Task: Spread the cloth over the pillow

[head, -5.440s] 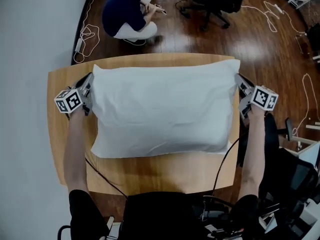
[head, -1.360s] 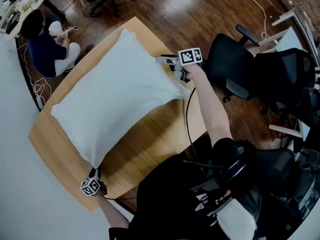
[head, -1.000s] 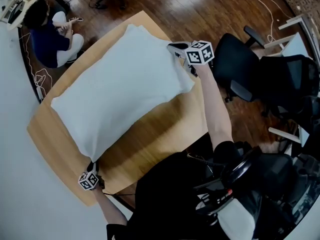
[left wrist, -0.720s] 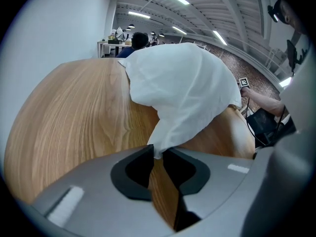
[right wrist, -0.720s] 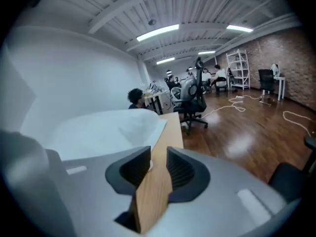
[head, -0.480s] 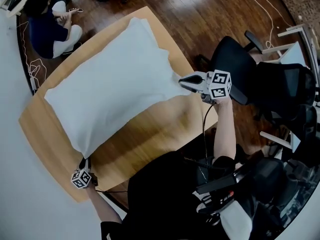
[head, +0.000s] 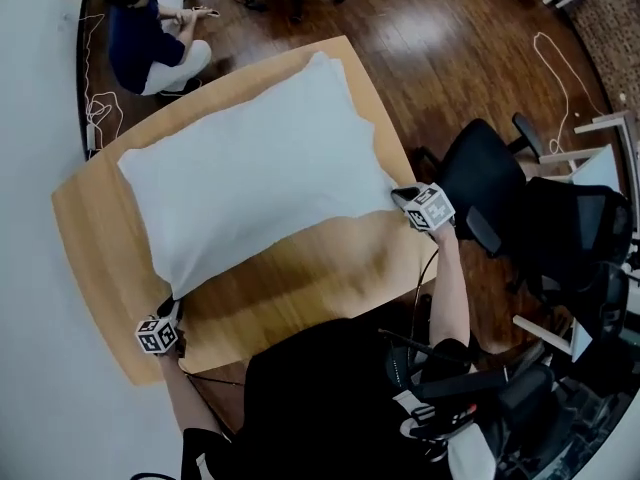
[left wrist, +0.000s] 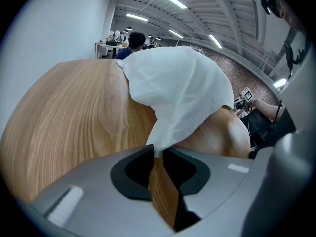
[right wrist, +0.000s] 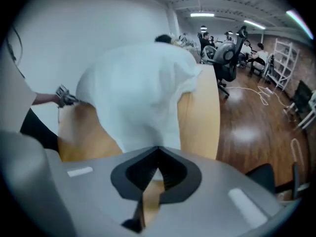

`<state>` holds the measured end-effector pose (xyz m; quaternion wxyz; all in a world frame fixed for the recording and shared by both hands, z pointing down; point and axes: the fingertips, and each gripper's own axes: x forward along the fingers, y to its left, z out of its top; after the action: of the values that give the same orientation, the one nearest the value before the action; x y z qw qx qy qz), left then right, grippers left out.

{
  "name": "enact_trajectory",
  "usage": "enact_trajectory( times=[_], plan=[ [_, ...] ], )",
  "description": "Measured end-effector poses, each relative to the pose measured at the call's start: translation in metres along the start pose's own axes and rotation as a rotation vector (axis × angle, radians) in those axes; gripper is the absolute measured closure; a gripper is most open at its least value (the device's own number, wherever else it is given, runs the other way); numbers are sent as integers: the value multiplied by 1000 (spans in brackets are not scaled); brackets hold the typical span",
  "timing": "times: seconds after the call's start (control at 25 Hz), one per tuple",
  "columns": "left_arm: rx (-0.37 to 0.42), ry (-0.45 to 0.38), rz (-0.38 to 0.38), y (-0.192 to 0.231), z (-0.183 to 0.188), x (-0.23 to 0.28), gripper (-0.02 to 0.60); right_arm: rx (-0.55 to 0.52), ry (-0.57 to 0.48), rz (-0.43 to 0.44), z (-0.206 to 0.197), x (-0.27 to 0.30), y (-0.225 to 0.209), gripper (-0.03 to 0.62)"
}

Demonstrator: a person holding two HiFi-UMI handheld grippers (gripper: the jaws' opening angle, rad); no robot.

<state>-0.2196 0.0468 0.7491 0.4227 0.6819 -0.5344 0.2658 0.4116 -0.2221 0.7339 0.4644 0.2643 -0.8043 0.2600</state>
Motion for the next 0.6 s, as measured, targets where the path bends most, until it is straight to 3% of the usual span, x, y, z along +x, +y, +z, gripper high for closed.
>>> enact_trajectory(
  times=[0.08,0.24,0.32,0.4,0.44,0.52,0.6],
  plan=[
    [-26,-38,-14,2,-1,-8,515,12,52,-114,-19,2,-14,591],
    [-144,-198,-18,20,-4,-40,508,99,-21,-308,-25,-57,-10,591],
    [-258,-354,-33,31,0,-67,508,153,-122,-327,-25,-87,15,591],
    [-396,-572,-89,37,9,-104,508,216,-261,-300,-22,-113,50,591],
    [-462,-696,-154,36,14,-122,508,244,-336,-277,-18,-126,70,591],
    [-545,-937,-366,25,32,-152,508,275,-477,-224,-7,-150,115,591],
    [-550,-1072,-569,10,58,-164,554,261,-556,-174,4,-167,166,591]
  ],
)
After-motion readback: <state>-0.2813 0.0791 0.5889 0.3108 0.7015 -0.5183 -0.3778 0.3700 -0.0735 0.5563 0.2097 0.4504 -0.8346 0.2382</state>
